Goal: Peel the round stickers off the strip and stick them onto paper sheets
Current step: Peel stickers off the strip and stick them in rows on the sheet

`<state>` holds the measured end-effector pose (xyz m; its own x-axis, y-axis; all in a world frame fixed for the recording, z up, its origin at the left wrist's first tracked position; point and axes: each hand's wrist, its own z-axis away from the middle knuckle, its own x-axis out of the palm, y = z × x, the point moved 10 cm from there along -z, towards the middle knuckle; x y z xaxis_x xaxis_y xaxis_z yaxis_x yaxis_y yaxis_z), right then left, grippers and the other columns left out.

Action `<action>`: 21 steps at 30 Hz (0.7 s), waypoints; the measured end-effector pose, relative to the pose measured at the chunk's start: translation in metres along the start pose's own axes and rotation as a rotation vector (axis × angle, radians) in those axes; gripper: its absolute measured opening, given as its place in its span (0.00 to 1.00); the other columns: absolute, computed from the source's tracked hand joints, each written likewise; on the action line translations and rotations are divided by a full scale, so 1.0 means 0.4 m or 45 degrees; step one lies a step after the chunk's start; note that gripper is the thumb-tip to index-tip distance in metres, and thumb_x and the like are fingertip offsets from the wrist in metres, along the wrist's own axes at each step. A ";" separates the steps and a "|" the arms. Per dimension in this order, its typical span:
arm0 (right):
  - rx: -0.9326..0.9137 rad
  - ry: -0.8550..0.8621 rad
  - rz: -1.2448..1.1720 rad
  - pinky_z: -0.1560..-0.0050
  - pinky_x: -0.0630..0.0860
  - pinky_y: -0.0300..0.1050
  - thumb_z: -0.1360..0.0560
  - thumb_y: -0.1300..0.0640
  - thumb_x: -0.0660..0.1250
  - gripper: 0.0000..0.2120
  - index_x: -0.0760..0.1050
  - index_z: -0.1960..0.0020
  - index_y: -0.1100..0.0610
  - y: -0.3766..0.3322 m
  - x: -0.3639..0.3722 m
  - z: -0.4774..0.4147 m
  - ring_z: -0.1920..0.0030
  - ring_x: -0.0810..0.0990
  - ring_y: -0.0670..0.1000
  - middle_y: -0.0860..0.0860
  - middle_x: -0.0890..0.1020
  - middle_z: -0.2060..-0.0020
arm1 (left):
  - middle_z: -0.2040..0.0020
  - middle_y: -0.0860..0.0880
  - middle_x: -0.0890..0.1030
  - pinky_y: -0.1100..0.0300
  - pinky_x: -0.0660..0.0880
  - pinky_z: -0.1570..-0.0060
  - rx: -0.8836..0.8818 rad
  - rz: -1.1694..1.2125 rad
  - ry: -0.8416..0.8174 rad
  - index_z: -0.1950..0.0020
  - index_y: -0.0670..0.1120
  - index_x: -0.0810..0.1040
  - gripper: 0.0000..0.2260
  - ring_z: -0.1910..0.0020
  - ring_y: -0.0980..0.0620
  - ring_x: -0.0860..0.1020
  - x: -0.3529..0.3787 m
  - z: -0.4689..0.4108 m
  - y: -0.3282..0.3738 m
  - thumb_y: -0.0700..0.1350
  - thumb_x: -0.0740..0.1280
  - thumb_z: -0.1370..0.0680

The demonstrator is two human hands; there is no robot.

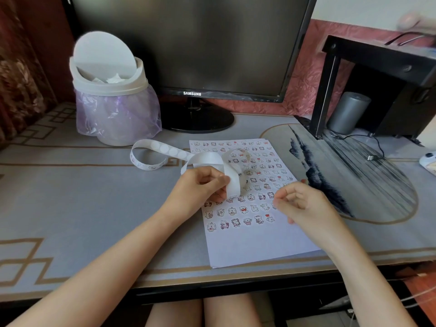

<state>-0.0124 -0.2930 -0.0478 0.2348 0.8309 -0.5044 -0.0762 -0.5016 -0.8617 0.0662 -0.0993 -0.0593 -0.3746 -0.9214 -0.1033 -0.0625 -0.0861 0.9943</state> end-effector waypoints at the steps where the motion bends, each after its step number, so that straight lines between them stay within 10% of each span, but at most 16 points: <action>1: -0.046 0.037 -0.002 0.61 0.72 0.44 0.28 0.61 0.71 0.07 0.77 0.60 0.50 -0.017 -0.005 -0.002 0.67 0.74 0.48 0.48 0.80 0.64 | 0.69 0.50 0.81 0.57 0.79 0.55 0.008 0.000 0.001 0.59 0.41 0.78 0.07 0.65 0.49 0.80 -0.001 0.000 0.002 0.41 0.67 0.22; 12: -0.353 -0.048 -0.084 0.60 0.68 0.27 0.29 0.62 0.73 0.07 0.77 0.56 0.53 -0.146 0.114 -0.029 0.63 0.75 0.39 0.46 0.81 0.62 | 0.68 0.48 0.81 0.59 0.81 0.62 0.122 0.152 0.027 0.58 0.40 0.76 0.07 0.67 0.51 0.80 -0.007 0.008 0.040 0.39 0.64 0.21; 21: -0.360 0.065 -0.271 0.55 0.73 0.41 0.29 0.64 0.72 0.08 0.79 0.58 0.51 -0.141 0.088 -0.040 0.61 0.77 0.45 0.47 0.82 0.63 | 0.66 0.46 0.81 0.60 0.80 0.60 0.147 0.110 -0.035 0.56 0.38 0.78 0.07 0.65 0.52 0.80 0.011 0.009 0.044 0.41 0.66 0.22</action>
<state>0.0154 -0.2394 -0.0162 0.2655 0.9143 -0.3058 0.2490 -0.3714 -0.8945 0.0602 -0.1035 -0.0424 -0.4083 -0.9126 -0.0198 -0.1342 0.0385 0.9902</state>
